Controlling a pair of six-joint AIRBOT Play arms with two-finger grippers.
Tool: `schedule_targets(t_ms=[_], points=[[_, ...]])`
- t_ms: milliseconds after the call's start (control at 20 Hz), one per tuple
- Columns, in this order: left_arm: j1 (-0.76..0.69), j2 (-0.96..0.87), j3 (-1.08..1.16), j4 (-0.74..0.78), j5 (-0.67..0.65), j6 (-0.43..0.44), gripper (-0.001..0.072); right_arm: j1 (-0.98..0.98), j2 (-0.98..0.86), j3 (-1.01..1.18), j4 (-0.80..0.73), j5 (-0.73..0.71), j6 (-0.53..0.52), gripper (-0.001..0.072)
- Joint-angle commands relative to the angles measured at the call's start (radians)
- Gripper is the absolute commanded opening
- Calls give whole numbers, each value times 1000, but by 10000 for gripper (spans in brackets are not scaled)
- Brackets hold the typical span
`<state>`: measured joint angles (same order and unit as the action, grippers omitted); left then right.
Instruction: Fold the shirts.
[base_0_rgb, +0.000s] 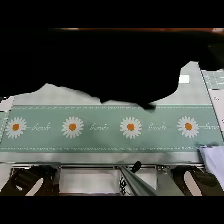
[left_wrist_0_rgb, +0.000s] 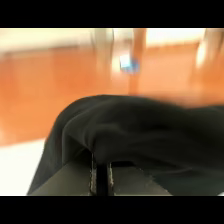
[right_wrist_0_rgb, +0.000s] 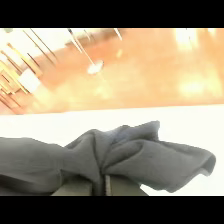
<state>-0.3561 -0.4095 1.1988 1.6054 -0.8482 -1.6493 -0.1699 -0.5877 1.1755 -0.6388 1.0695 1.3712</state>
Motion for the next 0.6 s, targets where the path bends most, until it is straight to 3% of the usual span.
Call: schedule_targets(t_ms=[0,300,450,550], points=[[11,58,109,19,2,-2,25,-27,14,142,2,141,59,31],[11,81,257,-28,-2,-2,25,-27,14,327,1,198,159,31],[11,66,251,-31,-173,-2,25,-27,-5,327,-105,418,194,31],[11,45,206,-32,-348,-16,25,-27,-40,325,-304,642,193,31]])
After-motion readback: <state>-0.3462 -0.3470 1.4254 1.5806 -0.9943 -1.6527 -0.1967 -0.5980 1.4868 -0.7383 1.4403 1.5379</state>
